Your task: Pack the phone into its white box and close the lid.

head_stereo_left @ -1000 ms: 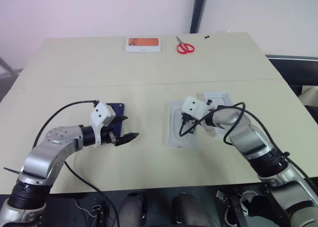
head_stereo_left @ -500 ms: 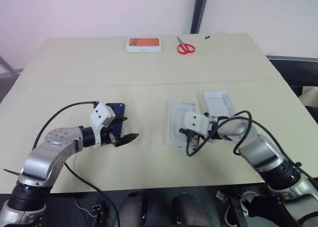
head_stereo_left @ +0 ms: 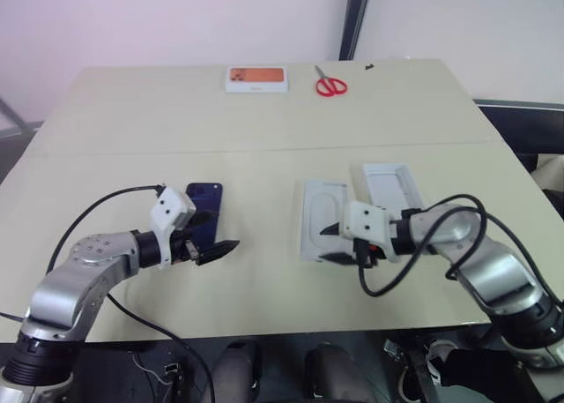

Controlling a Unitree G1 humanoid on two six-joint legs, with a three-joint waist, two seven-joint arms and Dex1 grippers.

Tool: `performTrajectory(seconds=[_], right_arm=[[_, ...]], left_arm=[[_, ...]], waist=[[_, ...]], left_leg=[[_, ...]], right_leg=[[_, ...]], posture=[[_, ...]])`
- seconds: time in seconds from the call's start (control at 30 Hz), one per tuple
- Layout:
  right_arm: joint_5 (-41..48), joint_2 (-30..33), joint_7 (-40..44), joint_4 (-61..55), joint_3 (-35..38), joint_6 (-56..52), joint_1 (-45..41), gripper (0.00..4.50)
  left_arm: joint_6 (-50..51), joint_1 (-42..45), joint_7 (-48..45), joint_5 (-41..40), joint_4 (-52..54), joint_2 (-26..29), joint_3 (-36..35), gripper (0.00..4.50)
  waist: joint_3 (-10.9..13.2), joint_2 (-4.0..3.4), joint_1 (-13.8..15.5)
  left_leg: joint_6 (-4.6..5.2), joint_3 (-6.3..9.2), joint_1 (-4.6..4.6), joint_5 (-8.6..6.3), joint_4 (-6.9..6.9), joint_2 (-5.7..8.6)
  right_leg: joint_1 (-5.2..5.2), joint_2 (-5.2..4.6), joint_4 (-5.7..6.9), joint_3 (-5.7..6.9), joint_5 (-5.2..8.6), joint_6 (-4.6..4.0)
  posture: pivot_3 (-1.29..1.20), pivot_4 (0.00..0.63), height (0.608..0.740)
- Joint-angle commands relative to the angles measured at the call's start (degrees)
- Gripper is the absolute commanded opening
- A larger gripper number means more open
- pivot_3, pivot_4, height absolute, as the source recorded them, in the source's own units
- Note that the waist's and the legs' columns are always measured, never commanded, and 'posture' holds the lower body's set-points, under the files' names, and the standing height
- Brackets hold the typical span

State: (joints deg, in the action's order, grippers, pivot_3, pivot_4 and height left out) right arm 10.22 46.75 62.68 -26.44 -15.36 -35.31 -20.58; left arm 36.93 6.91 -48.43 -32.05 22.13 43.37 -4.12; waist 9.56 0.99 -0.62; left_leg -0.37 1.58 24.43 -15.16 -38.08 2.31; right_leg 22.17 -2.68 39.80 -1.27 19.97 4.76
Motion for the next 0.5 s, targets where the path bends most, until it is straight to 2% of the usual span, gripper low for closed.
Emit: performTrajectory(seconds=[0.03,0.27,0.37,0.5], right_arm=[[0.72,1.46,0.56,-3.0,0.06,1.15,1.92,2.69],[-2.31,1.82,-1.95,-2.77,-1.78,1.89,3.88,2.69],[-4.0,1.27,-3.34,-1.81,-2.89,2.49,3.42,1.87],[-4.7,0.58,-3.94,-1.57,-3.43,3.76,2.93,0.02]], left_arm=[[-0.44,-0.42,-3.07,-1.97,4.61,1.84,-0.71,4.41],[-4.65,-2.16,-9.55,3.27,7.19,7.76,5.16,4.41],[-5.39,-1.96,-10.01,4.22,6.57,7.92,5.77,4.41],[-5.59,-2.07,-9.86,4.8,5.91,7.4,5.64,4.41]], waist=[[0.0,-0.01,-0.04],[-0.01,-0.03,-0.05],[-0.01,-0.03,0.02],[-0.01,-0.03,-0.01]], left_leg=[[0.0,0.0,0.0,0.0,0.0,0.0],[0.0,-0.01,-0.01,0.0,0.01,0.0],[0.0,-0.01,-0.01,0.0,0.01,0.0],[0.0,-0.01,-0.01,0.0,0.0,0.0]], right_leg=[[0.01,0.0,0.0,-0.01,0.0,0.0],[0.0,0.0,-0.01,-0.01,0.0,0.0],[-0.01,0.0,-0.02,-0.01,0.0,0.0],[-0.01,0.0,-0.03,-0.01,0.0,0.0]], posture=[[0.0,0.15,0.74],[0.0,0.15,0.74],[0.0,0.15,0.74],[0.0,0.15,0.74]])
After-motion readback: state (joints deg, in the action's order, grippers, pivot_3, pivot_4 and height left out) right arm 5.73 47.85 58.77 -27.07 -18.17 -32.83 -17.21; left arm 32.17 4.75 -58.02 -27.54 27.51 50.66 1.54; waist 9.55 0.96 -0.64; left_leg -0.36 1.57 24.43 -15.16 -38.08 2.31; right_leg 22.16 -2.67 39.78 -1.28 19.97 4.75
